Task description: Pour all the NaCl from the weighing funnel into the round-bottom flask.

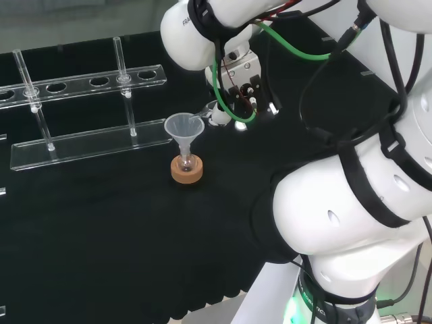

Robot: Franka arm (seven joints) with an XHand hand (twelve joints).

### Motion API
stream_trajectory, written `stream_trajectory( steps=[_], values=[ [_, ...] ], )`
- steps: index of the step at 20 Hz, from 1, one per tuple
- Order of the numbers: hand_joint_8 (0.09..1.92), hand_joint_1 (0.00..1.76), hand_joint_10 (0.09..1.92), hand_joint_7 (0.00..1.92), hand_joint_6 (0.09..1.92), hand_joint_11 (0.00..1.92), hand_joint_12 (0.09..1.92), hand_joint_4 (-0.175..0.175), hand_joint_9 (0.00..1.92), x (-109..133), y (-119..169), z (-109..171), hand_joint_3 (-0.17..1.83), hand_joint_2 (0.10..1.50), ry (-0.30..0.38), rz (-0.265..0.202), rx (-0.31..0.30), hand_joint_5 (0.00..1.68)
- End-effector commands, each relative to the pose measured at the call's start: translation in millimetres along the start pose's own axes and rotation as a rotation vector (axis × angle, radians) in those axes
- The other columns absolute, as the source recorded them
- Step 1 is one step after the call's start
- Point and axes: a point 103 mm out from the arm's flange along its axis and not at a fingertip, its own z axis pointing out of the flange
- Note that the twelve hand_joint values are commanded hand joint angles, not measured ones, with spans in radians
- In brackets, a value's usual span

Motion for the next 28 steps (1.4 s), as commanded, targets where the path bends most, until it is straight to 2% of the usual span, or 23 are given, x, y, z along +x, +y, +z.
stream_trajectory(
  steps=[1, 28],
  values=[
    [0.64, 1.12, 0.4, 0.6, 0.67, 0.66, 1.12, 0.175, 0.86, -0.4, 0.9, -0.6, 0.6, 0.69, -0.02, -0.002, 0.009, 1.26],
    [0.64, 1.12, 0.39, 0.59, 0.67, 0.66, 1.12, 0.175, 0.86, 6.6, 1.6, -11.4, 0.6, 0.69, -0.107, -0.003, 0.043, 1.26]
  ],
)
